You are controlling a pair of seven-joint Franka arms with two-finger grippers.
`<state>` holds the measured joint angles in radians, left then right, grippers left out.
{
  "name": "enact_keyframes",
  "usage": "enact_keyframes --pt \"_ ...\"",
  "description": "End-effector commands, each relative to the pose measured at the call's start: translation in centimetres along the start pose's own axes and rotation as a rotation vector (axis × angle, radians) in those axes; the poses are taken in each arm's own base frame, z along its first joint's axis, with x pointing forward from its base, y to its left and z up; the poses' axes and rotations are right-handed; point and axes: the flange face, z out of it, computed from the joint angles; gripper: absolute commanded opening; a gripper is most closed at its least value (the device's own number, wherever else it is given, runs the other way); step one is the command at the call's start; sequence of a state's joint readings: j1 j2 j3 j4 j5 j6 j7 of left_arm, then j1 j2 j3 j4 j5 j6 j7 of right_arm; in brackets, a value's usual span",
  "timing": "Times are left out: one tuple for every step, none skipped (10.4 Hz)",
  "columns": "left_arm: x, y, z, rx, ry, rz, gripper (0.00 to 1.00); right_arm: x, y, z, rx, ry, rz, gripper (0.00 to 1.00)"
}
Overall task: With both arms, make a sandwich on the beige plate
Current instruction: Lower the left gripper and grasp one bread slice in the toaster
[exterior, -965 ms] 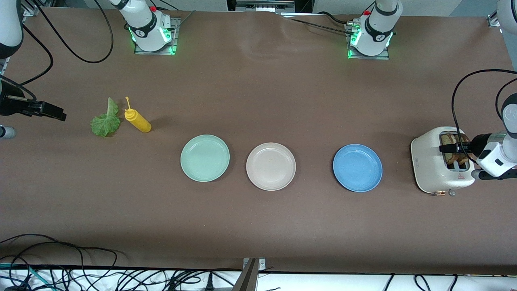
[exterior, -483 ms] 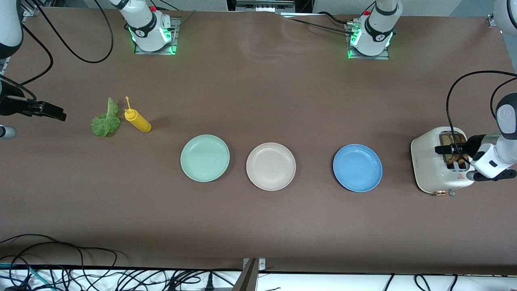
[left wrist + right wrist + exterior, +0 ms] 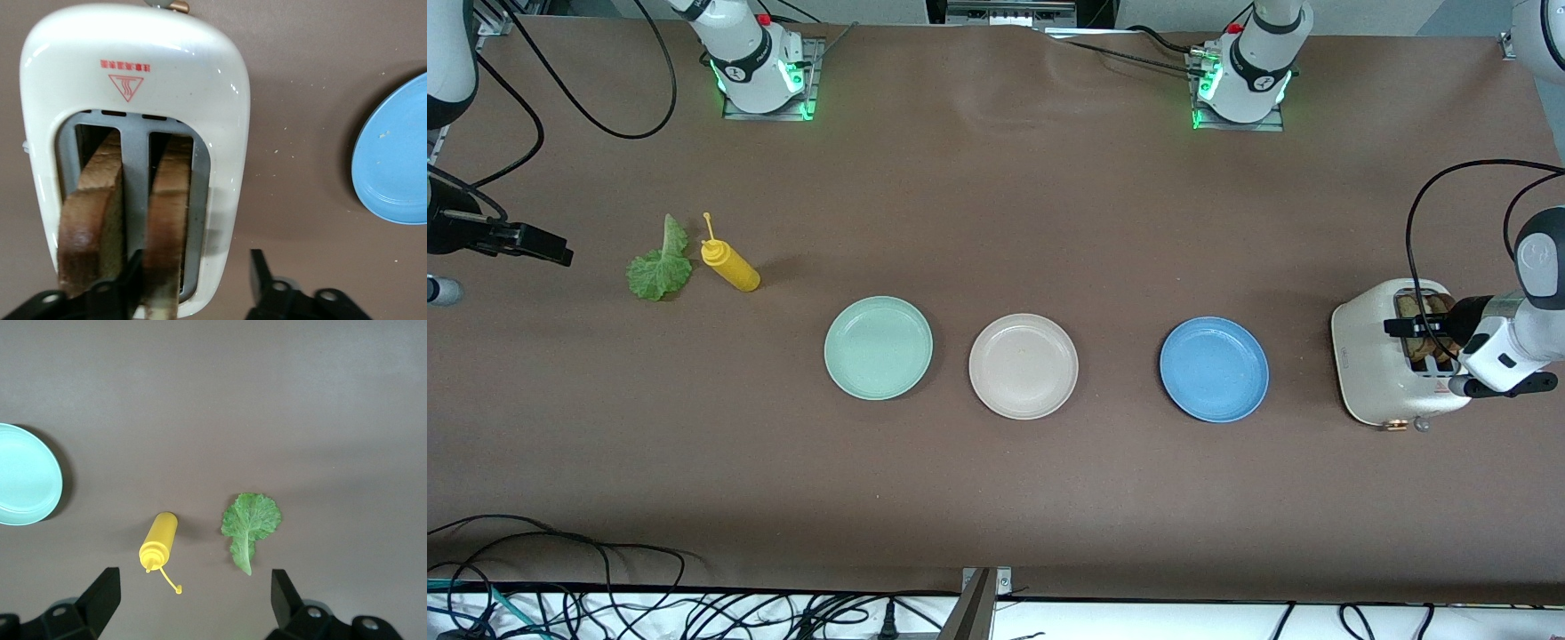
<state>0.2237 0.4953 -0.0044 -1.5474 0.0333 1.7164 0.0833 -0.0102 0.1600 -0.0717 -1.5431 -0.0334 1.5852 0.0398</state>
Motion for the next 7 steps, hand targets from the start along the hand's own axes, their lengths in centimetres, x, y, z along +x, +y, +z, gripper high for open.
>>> enact_keyframes --pt "-0.1 0.1 -0.1 -0.022 -0.011 -0.005 0.44 -0.2 0.3 -0.3 0.016 0.004 -0.009 1.0" --pt "-0.2 0.0 -0.1 -0.019 -0.013 -0.003 0.28 -0.2 0.3 -0.3 0.016 0.004 -0.009 1.0" --pt "-0.3 -0.1 -0.1 -0.021 -0.022 -0.003 0.2 -0.2 0.3 -0.3 0.016 0.004 -0.011 1.0" --pt "-0.5 0.0 -0.2 -0.02 -0.034 -0.001 0.1 -0.2 0.3 -0.3 0.016 0.004 -0.011 1.0" --pt "-0.7 -0.1 -0.5 -0.021 -0.042 -0.004 0.02 -0.3 0.3 -0.3 0.016 0.002 -0.011 1.0" --pt "-1.0 -0.3 -0.8 -0.023 -0.049 -0.006 0.01 -0.2 0.3 -0.3 0.016 0.002 -0.011 1.0" --pt "-1.2 -0.6 -1.2 -0.024 -0.051 -0.012 0.01 -0.3 0.3 -0.3 0.016 0.002 -0.011 1.0"
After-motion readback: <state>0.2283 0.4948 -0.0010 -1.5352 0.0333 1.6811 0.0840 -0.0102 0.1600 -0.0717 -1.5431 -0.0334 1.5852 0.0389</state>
